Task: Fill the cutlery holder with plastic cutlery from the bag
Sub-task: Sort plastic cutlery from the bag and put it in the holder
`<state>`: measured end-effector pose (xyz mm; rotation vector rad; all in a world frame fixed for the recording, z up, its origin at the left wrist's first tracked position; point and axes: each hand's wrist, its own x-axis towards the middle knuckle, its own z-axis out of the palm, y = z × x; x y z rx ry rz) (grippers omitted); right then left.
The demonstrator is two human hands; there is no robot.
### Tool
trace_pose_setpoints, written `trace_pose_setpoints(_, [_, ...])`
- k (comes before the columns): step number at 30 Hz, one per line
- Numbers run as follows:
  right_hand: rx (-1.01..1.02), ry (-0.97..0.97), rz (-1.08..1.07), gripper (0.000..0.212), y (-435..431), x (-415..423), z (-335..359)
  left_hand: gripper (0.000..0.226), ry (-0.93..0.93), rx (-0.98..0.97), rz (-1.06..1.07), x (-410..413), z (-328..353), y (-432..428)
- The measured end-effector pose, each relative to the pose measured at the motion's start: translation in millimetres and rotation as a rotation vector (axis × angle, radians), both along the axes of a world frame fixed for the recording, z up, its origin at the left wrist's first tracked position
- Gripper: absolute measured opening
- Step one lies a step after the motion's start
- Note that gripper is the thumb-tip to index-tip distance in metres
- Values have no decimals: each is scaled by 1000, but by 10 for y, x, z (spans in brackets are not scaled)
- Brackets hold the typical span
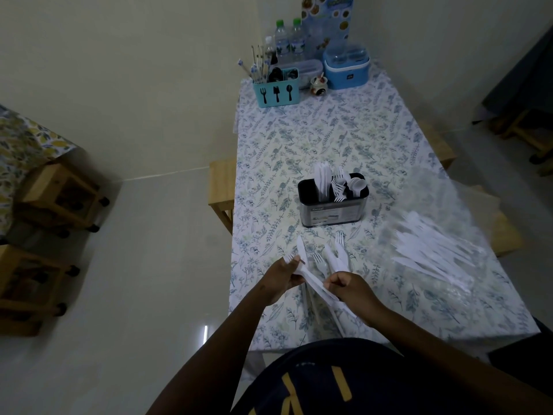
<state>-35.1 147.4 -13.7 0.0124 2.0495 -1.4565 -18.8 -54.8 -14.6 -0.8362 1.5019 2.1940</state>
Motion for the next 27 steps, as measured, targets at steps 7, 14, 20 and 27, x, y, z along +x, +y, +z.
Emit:
trace_pose_setpoints(7, [438, 228, 47, 13, 47, 15, -221, 19, -14, -46, 112, 57, -63, -227])
trace_pose_setpoints(14, [549, 386, 203, 17, -35, 74, -381, 21, -3, -85, 102, 159, -115, -399])
trace_pose_setpoints(20, [674, 509, 324, 4, -67, 101, -461, 19, -7, -97, 86, 188, -132, -477])
trace_pose_setpoints(27, [755, 540, 449, 10, -113, 125, -431, 7, 20, -155, 18, 180, -102, -535])
